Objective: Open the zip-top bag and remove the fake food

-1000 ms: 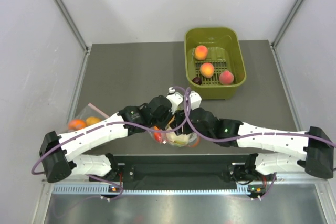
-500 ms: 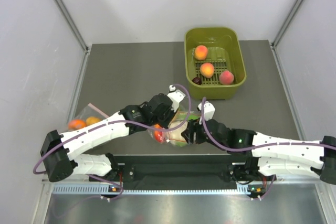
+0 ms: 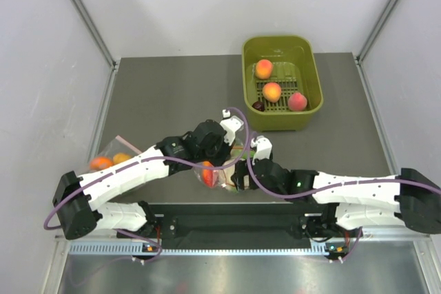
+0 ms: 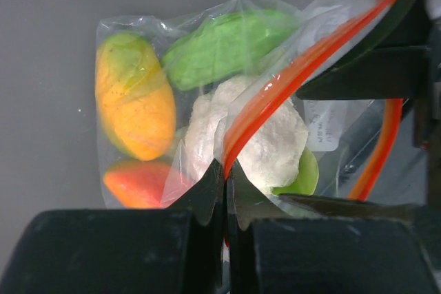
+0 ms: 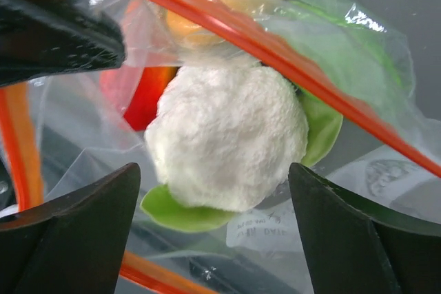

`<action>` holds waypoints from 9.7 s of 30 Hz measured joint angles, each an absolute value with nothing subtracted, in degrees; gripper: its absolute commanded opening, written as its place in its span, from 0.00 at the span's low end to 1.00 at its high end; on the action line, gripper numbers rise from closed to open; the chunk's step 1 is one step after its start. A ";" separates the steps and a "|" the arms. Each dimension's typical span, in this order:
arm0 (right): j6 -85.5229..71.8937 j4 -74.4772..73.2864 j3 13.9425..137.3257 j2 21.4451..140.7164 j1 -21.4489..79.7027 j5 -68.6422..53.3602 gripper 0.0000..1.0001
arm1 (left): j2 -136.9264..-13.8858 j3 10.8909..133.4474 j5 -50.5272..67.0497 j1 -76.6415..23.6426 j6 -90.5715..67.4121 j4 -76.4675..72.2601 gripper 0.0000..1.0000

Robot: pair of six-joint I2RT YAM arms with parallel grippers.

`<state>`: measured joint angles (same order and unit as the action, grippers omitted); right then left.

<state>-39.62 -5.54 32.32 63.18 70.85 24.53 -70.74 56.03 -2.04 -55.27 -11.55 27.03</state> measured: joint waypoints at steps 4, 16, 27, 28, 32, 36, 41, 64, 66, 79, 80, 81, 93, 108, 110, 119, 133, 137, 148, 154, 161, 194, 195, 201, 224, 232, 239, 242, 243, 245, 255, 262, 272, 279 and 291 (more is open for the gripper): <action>-39.48 -3.90 33.19 67.40 70.85 26.52 0.99 | -70.74 56.03 -0.91 -54.89 -12.21 26.98 0.00; -40.69 1.96 36.23 78.17 70.89 30.85 1.00 | -70.35 55.79 2.70 -53.78 -13.08 27.40 0.00; -41.93 8.58 35.27 81.78 71.24 33.45 0.20 | -69.89 55.68 4.56 -53.45 -13.15 26.70 0.00; -41.91 8.64 35.24 81.78 71.22 33.45 0.17 | -69.89 55.68 4.54 -53.54 -13.19 26.65 0.00; -41.67 8.45 34.70 80.58 71.20 33.21 0.12 | -69.91 55.68 3.62 -53.71 -13.21 26.65 0.00; -41.08 6.37 32.42 76.03 71.20 32.93 0.00 | -70.19 55.68 2.81 -53.69 -13.17 26.65 0.00; -40.47 1.58 29.78 68.64 71.22 33.06 0.00 | -71.66 55.68 1.83 -53.15 -13.15 26.59 0.00; -42.37 -7.46 21.74 34.79 71.48 37.65 0.00 | -75.75 55.86 3.81 -52.71 -12.23 23.99 0.00; -40.56 -7.46 21.74 33.56 71.48 36.95 0.00 | -76.34 56.16 3.77 -52.71 -12.25 23.79 0.00; -29.80 -6.48 18.20 20.47 71.44 27.59 0.00 | -79.02 57.56 3.99 -53.82 -13.74 23.70 0.00; -29.21 -6.72 18.15 19.05 71.44 27.22 0.00 | -79.02 57.71 4.21 -53.95 -13.89 23.55 0.00; -28.69 -6.83 18.11 18.00 71.44 26.89 0.00 | -79.02 57.95 4.36 -54.11 -14.04 23.49 0.00; -25.78 -5.48 22.22 18.13 71.46 22.41 0.00 | -78.87 57.56 3.77 -52.80 -12.86 24.38 0.00; -28.16 -6.07 26.76 39.86 71.66 21.12 0.04 | -80.90 56.99 8.58 -52.53 -12.08 24.71 0.00; -29.04 -6.42 27.27 40.36 72.64 20.67 0.07 | -80.86 56.99 8.73 -52.53 -12.08 24.67 0.00; -33.63 -10.87 29.71 51.31 74.94 23.14 0.91 | -80.86 56.99 10.85 -52.56 -12.12 24.69 0.00; -38.06 -17.63 32.38 56.82 75.33 34.44 1.00 | -80.86 56.99 13.21 -52.99 -12.16 24.67 0.00; -40.12 -18.90 32.34 57.52 75.35 36.32 1.00 | -80.86 56.99 13.82 -53.25 -12.25 24.67 0.00; -41.19 -13.23 31.53 65.17 75.35 36.40 0.76 | -80.86 56.99 14.06 -53.23 -13.41 24.86 0.00; -42.70 -10.68 30.74 66.78 75.35 37.28 0.07 | -80.86 56.97 14.04 -53.23 -13.45 24.86 0.00; -43.57 -11.53 30.00 64.23 75.37 36.03 0.00 | -80.84 56.97 12.75 -53.25 -13.56 24.88 0.00; -40.80 -14.94 25.06 29.45 76.14 40.77 0.00 | -80.84 56.97 13.06 -53.28 -14.39 23.35 0.00; -40.51 -14.13 25.06 29.76 76.14 40.25 0.00 | -80.84 56.97 13.04 -53.28 -14.39 23.40 0.00; -40.03 -10.63 26.11 32.71 76.14 33.12 0.00 | -80.84 56.97 12.14 -53.28 -14.24 24.29 0.00; -34.17 -20.88 41.63 25.45 76.23 18.50 0.00 | -80.60 56.99 6.52 -48.71 -14.26 27.40 0.00; -20.38 -26.61 55.16 32.10 75.94 37.01 0.00 | -79.09 56.99 6.59 -48.66 -14.46 27.40 0.00; -8.99 -26.11 64.97 40.42 64.95 39.55 0.00 | -77.10 56.99 6.59 -48.66 -14.46 27.35 0.00; -7.51 -25.58 66.70 44.64 50.02 31.35 0.00 | -76.34 56.99 6.59 -48.66 -14.44 27.18 0.00; -7.46 -25.26 66.89 46.26 45.01 27.51 0.00 | -76.09 56.99 6.59 -48.66 -14.44 27.09 0.00; -7.31 -23.90 66.89 50.74 34.15 18.06 0.00 | -75.64 56.99 6.55 -48.66 -14.44 27.07 0.00; -9.06 -14.37 66.89 74.02 16.25 -6.07 0.00 | -73.54 56.99 6.33 -48.66 -13.76 26.96 0.00; -9.56 -12.19 67.83 80.90 15.59 -7.62 0.94 | -73.52 56.99 6.37 -48.66 -13.56 27.00 0.00; -9.10 -11.55 68.42 80.58 15.51 -6.04 1.00 | -73.52 56.99 6.37 -48.66 -13.56 26.98 0.00; -9.63 -11.27 65.95 69.58 16.03 -8.88 1.00 | -73.52 56.99 6.35 -48.66 -13.56 26.98 0.00; -10.85 -12.80 58.85 51.33 39.27 -20.93 0.93 | -73.52 56.99 6.33 -48.66 -13.54 26.98 0.00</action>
<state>-10.85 -12.80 58.85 51.33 39.27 -20.93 -73.52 56.99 6.33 -48.66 -13.54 26.98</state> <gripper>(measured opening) 0.948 0.017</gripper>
